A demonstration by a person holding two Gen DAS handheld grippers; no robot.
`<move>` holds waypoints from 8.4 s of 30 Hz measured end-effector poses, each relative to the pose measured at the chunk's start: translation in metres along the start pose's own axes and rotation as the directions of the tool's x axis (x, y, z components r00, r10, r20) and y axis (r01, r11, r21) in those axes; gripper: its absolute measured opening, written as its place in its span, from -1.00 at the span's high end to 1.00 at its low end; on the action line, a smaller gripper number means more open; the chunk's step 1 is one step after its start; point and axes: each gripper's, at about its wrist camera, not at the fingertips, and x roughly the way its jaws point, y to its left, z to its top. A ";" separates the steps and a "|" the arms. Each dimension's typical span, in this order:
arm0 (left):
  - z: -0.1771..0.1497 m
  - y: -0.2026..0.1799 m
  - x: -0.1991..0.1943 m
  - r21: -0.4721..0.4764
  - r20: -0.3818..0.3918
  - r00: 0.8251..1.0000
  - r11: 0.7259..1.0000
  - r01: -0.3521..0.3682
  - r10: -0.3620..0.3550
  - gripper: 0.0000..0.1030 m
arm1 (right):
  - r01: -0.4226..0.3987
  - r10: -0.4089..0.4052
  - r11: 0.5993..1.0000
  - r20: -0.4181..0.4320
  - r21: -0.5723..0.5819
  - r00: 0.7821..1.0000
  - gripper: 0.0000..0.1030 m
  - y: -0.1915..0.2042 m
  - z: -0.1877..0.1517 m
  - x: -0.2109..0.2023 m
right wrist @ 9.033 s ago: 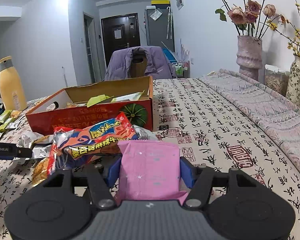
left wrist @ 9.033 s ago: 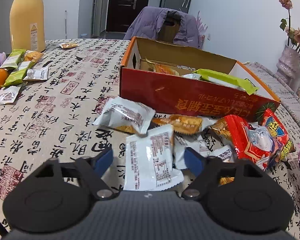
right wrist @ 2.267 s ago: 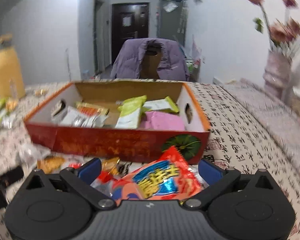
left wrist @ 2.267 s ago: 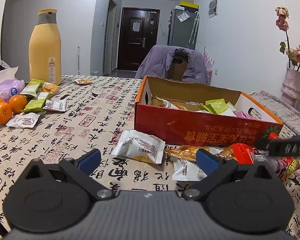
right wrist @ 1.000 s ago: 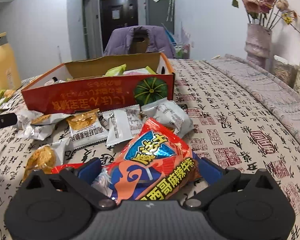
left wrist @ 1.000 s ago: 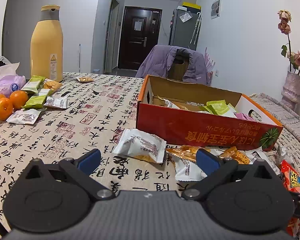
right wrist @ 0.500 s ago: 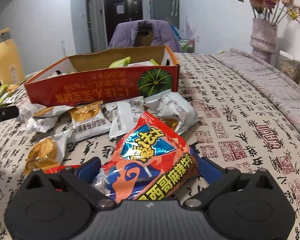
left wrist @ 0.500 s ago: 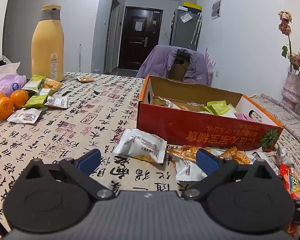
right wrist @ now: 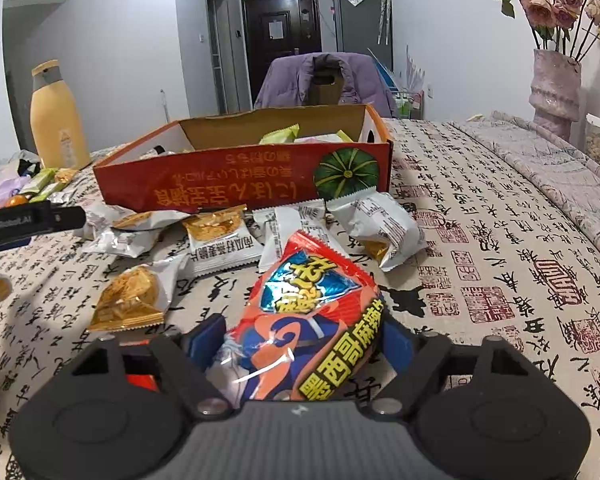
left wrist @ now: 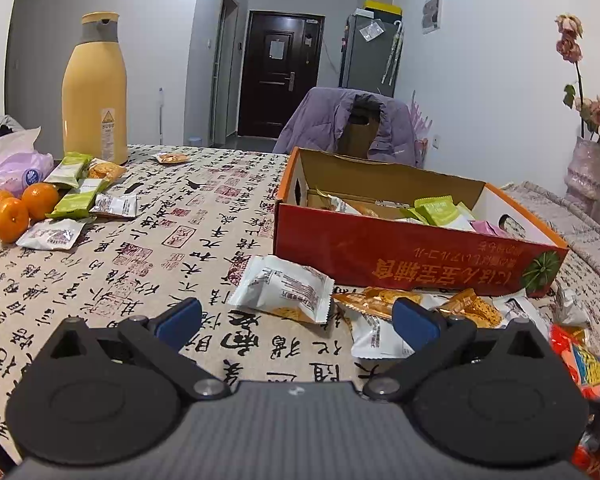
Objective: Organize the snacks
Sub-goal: 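Lift the red-blue chip bag with the right gripper while the left grasps an orange cracker packet, then carry both packets into the orange box and open both grippers, then move both grippers back above the snack pile, then grasp a white sachet with the right gripper while the left grasps another white sachet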
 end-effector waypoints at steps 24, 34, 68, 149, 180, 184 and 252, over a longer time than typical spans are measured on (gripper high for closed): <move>-0.018 -0.079 0.008 0.108 -0.231 0.966 0.984 0.145 -0.117 -1.00 | 0.019 -0.020 1.000 0.111 0.009 0.994 -0.26 -0.025 0.011 -0.016; -0.024 -0.093 0.012 0.120 -0.266 0.958 0.982 0.147 -0.110 -0.69 | 0.014 -0.014 1.000 0.108 0.003 0.994 -0.26 -0.027 0.007 -0.013; 0.076 -0.083 -0.011 0.126 -0.013 0.986 0.978 0.168 -0.167 0.05 | -0.024 0.046 0.996 0.259 -0.088 0.965 -0.26 0.003 0.089 0.003; 0.077 -0.052 0.034 0.055 0.008 1.000 0.998 0.017 -0.017 -1.00 | -0.025 0.036 0.997 0.152 -0.076 0.988 -1.00 -0.003 0.124 0.049; 0.010 -0.014 0.031 0.018 -0.089 0.991 0.994 0.104 -0.102 -1.00 | 0.148 -0.147 0.989 0.027 -0.011 0.989 -1.00 -0.045 0.053 0.041; 0.010 -0.014 0.030 0.016 -0.085 0.990 0.993 0.114 -0.112 -1.00 | 0.155 -0.155 0.988 -0.005 -0.004 0.988 -1.00 -0.053 0.057 0.058; 0.028 0.003 0.091 0.101 -0.219 0.972 0.993 -0.067 0.088 -0.19 | 0.072 -0.074 0.997 0.187 0.021 0.980 0.06 -0.053 0.044 0.033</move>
